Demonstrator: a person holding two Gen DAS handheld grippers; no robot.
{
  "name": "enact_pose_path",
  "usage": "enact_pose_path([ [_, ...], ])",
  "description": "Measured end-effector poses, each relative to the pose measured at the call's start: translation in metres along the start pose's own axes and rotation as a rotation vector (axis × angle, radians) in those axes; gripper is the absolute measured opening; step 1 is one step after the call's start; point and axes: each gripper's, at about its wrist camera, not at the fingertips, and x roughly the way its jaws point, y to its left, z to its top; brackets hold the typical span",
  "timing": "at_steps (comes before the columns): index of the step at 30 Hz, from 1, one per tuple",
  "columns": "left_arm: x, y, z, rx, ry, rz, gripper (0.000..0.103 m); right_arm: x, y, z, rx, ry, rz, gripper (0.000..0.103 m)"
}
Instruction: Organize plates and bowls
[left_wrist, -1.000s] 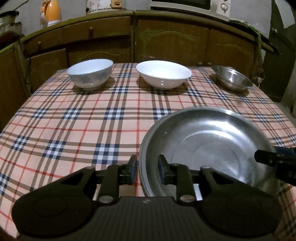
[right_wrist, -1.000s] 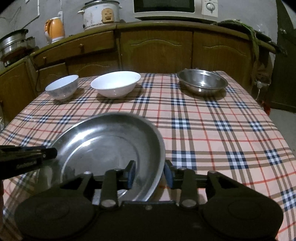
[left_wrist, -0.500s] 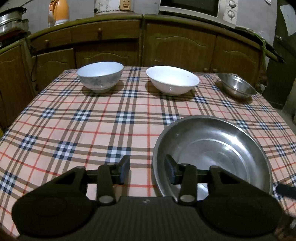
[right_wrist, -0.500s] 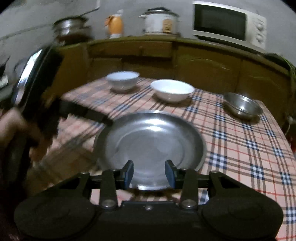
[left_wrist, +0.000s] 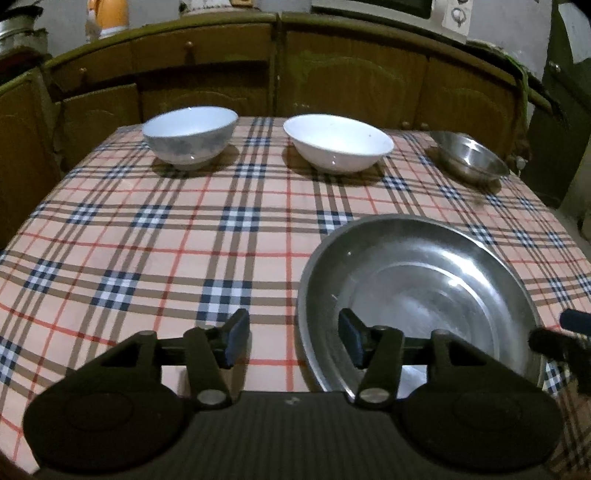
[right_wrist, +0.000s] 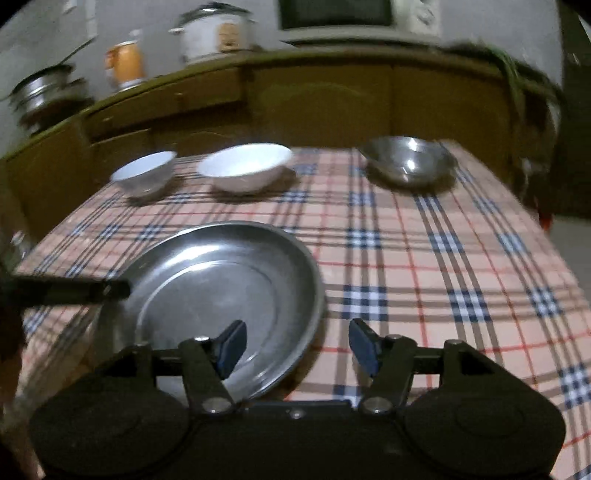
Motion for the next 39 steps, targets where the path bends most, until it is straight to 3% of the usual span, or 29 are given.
enact_pose_path([
  [7,0.018,-0.001,0.002,0.016,0.046,-0.028,0.052,0.031,-0.020,0.003,0.150,0.072,0.048,0.074],
  [10,0.021,-0.001,0.004,0.016,0.047,-0.061,0.040,0.036,-0.020,0.002,0.162,0.061,0.054,0.074],
  [11,0.022,-0.002,0.005,0.021,0.046,-0.071,0.036,0.038,-0.018,0.004,0.160,0.062,0.057,0.068],
  [12,0.022,-0.003,0.006,0.026,0.046,-0.080,0.032,0.039,-0.017,0.005,0.158,0.064,0.072,0.043],
  [13,0.022,-0.005,0.007,0.034,0.043,-0.074,0.031,0.043,-0.017,0.006,0.163,0.074,0.101,0.033],
  [21,0.016,-0.001,0.010,0.025,0.043,-0.067,0.027,0.039,-0.009,0.009,0.154,0.061,0.075,0.030],
  [39,-0.053,0.021,0.048,0.028,-0.109,-0.027,0.027,-0.018,0.035,0.057,0.072,-0.090,0.116,0.030],
])
